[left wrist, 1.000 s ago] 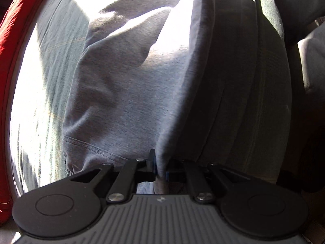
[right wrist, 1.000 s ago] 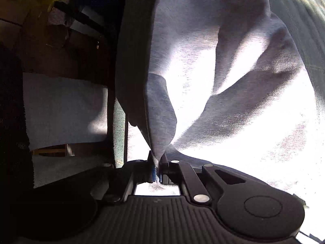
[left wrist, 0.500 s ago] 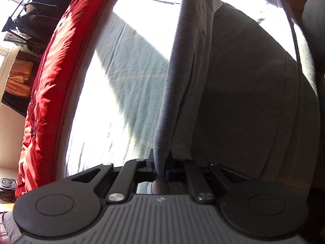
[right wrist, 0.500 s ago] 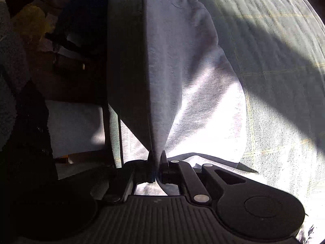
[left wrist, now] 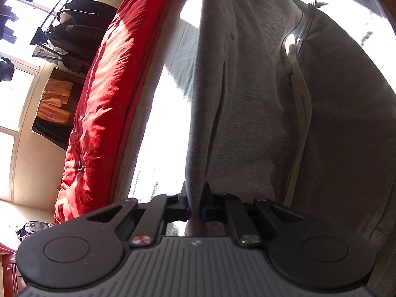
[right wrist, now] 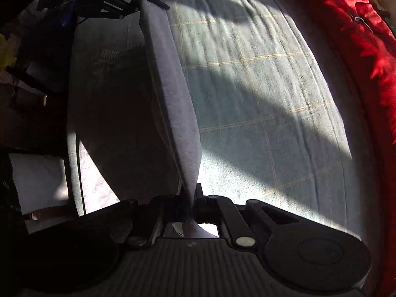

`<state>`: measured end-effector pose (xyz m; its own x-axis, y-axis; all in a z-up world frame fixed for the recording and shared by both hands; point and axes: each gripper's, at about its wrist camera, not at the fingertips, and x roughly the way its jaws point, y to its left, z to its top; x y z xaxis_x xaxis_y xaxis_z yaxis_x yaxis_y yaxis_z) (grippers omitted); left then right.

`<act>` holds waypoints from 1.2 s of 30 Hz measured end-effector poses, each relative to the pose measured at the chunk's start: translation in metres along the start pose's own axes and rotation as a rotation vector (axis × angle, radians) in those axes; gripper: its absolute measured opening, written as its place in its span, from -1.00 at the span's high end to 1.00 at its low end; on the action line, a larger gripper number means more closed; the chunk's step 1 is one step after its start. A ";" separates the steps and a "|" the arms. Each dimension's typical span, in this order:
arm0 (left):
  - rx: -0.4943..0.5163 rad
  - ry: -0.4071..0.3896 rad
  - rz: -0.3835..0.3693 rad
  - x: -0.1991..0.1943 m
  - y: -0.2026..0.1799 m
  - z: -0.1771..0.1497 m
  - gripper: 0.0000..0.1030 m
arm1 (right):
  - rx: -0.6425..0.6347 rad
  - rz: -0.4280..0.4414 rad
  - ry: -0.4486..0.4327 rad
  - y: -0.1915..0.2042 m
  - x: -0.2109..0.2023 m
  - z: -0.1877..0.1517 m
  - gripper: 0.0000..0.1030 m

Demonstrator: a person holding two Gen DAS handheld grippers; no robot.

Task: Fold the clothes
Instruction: 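Hold the sweatpants hanging from both grippers and lift them higher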

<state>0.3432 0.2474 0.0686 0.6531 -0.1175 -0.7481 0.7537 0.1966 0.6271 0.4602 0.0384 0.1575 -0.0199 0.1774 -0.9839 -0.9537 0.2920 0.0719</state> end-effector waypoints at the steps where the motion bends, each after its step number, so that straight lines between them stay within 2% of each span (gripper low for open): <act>1: -0.006 0.002 0.004 0.000 0.001 -0.001 0.87 | 0.005 0.004 -0.006 0.000 -0.001 0.001 0.93; 3: -0.011 0.006 0.003 -0.002 -0.001 -0.004 0.87 | 0.007 0.041 -0.015 0.012 -0.001 0.001 0.93; 7: 0.001 0.014 -0.034 -0.007 -0.016 -0.011 0.87 | -0.027 0.169 0.008 0.026 0.010 -0.007 0.93; 11: 0.017 0.017 -0.087 -0.014 -0.037 -0.017 0.87 | -0.076 0.306 0.061 0.056 0.036 -0.010 0.93; 16: 0.048 0.013 -0.175 -0.025 -0.076 -0.022 0.87 | -0.167 0.402 0.135 0.093 0.076 -0.015 0.93; 22: 0.092 0.025 -0.247 -0.032 -0.138 -0.024 0.85 | -0.274 0.445 0.202 0.135 0.115 -0.028 0.92; 24: 0.128 0.036 -0.235 -0.031 -0.162 -0.024 0.84 | -0.324 0.435 0.228 0.150 0.135 -0.033 0.92; 27: 0.142 0.066 -0.210 -0.024 -0.190 -0.028 0.84 | -0.332 0.433 0.255 0.163 0.162 -0.040 0.92; 33: 0.081 0.090 -0.220 -0.008 -0.201 -0.038 0.84 | -0.316 0.423 0.295 0.178 0.202 -0.049 0.89; 36: 0.122 0.094 -0.208 -0.005 -0.204 -0.044 0.84 | -0.315 0.419 0.297 0.182 0.205 -0.047 0.86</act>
<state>0.1831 0.2510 -0.0647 0.4779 -0.0512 -0.8769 0.8780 0.0585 0.4750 0.2687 0.0834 -0.0384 -0.4534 -0.0665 -0.8888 -0.8884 -0.0463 0.4566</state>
